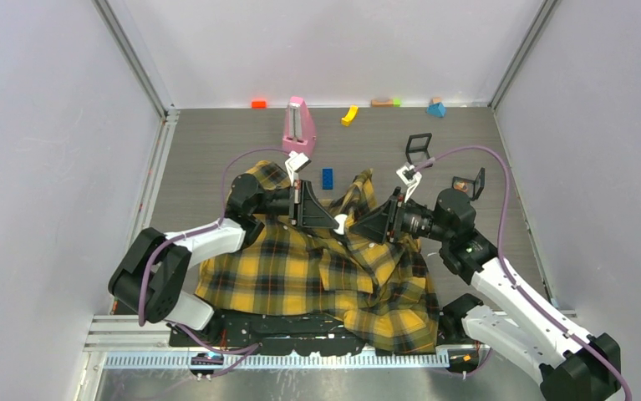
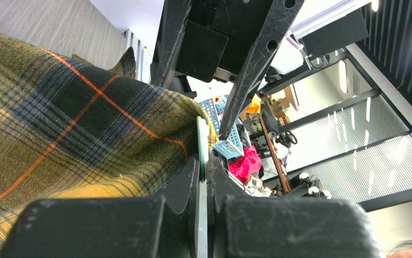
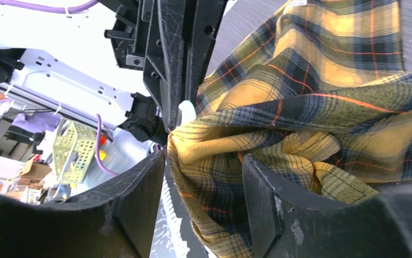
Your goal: Pin the brooch onto the clothing
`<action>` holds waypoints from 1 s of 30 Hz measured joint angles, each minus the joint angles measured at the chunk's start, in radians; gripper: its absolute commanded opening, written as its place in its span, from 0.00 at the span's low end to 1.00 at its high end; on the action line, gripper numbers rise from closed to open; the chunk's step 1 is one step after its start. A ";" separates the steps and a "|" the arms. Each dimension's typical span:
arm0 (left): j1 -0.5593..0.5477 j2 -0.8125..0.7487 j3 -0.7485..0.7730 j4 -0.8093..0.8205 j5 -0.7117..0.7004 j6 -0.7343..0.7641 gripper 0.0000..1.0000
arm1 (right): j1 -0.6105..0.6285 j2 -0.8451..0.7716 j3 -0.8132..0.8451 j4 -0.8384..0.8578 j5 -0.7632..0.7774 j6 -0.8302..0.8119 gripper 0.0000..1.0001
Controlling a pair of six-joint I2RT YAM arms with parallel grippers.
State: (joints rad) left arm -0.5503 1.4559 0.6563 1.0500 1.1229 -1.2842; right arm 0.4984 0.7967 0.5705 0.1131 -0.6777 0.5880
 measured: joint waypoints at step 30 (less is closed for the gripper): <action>-0.001 -0.014 -0.006 0.001 0.026 -0.018 0.00 | 0.045 0.096 0.015 0.095 -0.083 0.085 0.46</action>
State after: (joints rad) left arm -0.5514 1.4414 0.6502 1.0508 1.1492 -1.3025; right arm 0.5434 0.8928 0.5858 0.2077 -0.7605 0.6727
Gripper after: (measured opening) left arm 0.036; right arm 0.459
